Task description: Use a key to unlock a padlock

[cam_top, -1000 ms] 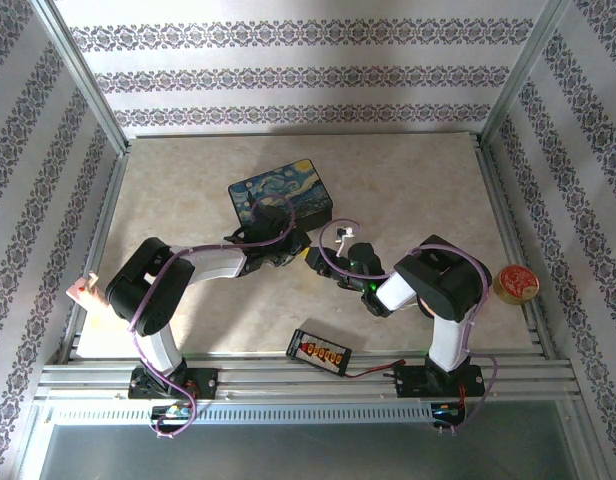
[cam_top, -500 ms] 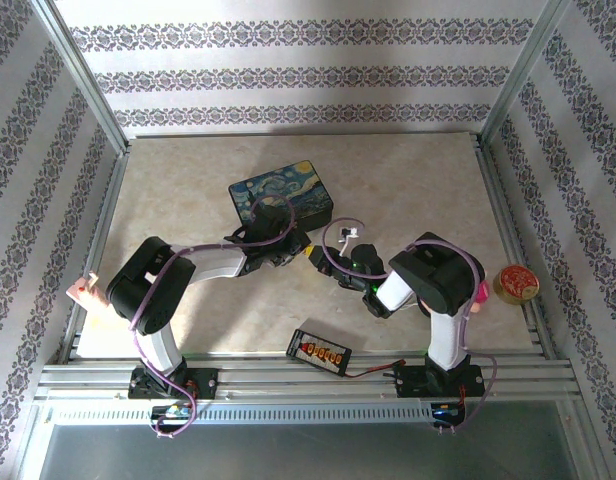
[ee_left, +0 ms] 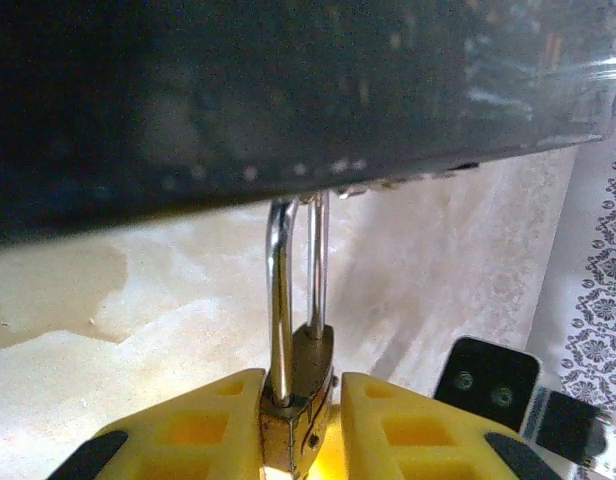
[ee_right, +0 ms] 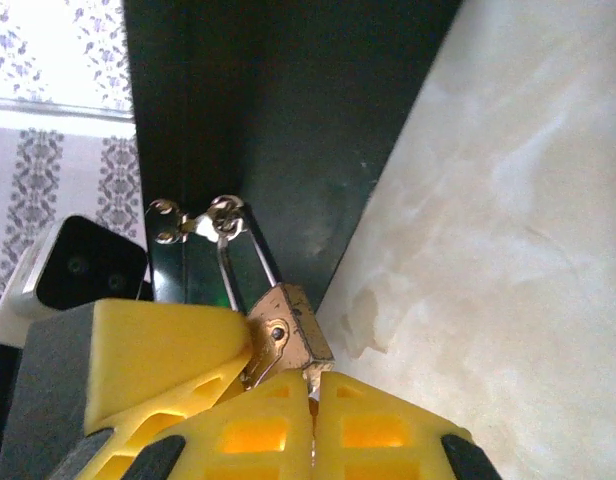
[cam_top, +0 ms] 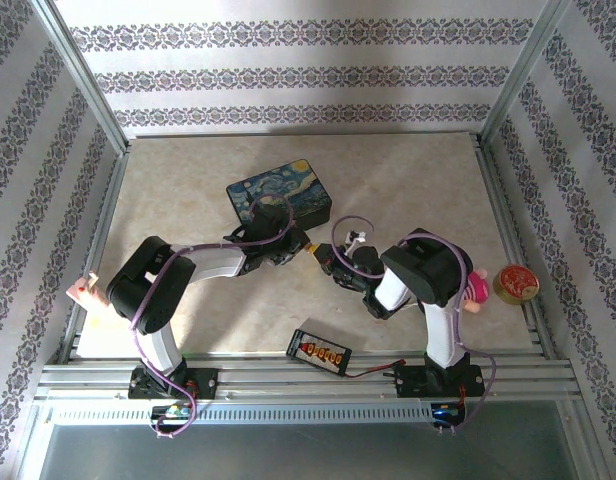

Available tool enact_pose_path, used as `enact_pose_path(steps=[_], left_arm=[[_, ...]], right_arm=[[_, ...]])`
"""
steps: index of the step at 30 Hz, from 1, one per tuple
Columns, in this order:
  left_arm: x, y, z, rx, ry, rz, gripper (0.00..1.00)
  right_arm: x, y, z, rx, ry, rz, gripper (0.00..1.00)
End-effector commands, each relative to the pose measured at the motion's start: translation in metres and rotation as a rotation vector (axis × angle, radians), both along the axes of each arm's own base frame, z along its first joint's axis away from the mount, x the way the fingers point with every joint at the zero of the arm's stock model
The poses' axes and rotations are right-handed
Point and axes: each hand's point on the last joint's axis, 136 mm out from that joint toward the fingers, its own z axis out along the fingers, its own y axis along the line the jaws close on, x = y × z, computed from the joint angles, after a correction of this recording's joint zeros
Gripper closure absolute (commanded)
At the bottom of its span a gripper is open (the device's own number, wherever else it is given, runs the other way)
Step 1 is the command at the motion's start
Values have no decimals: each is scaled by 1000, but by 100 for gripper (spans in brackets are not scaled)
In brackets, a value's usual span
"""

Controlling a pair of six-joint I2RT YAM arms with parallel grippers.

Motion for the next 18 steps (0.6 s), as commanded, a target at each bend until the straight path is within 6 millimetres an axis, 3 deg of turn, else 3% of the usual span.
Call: enact_pose_path(steps=[1,9,13,18], left_arm=[[-19,-24,-4,-120,112,-71,100],[-20,-23,-6,-124,111,-68,100],[-20,-23,-4,-126,109,-65,100],[-19,-23,0,-125,99,-66,100]], right_arm=[[-7,6,-22,55,155,-3,100],[-3,17,0,99,120,33,100],[-4,13,11,70,54,36,79],[-12,-1,6,-7,28,25,72]])
